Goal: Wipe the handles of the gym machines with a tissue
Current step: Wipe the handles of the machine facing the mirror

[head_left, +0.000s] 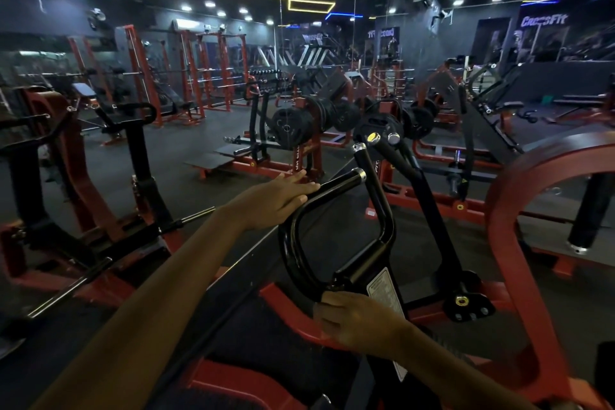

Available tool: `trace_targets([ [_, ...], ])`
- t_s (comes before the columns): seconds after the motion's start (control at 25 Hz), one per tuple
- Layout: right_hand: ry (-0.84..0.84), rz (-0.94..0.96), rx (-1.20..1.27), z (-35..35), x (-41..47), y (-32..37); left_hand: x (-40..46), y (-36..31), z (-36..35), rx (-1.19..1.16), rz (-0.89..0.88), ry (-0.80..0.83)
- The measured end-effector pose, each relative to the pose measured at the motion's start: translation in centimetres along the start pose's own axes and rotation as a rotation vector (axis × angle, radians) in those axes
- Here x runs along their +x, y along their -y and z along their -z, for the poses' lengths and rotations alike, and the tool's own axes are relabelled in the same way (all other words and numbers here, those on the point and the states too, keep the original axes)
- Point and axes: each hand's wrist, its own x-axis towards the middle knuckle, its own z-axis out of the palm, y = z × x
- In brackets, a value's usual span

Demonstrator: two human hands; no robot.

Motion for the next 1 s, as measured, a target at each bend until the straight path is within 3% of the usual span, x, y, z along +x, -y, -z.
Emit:
trace_targets([
  [0.2,-0.229,-0.347,0.348,1.1,5.2,-0.5,-0.1,-0.5,0.1,0.012,0.019,-0.006],
  [0.36,-0.425,-0.481,0.357,1.6,7.3,-1.4,0.0,-0.5,-0.1,0.016,0.031,-0.01],
  [0.52,-0.468,-0.595,0.448,1.2,6.7,-0.6,0.1,-0.3,-0.4,-0.007,0.041,-0.008],
  [1.0,-0.31,-0.392,0.372,-0.3,-1.5,-0.3,-0.1,-0.9,-0.3,0.059,0.086,-0.003],
])
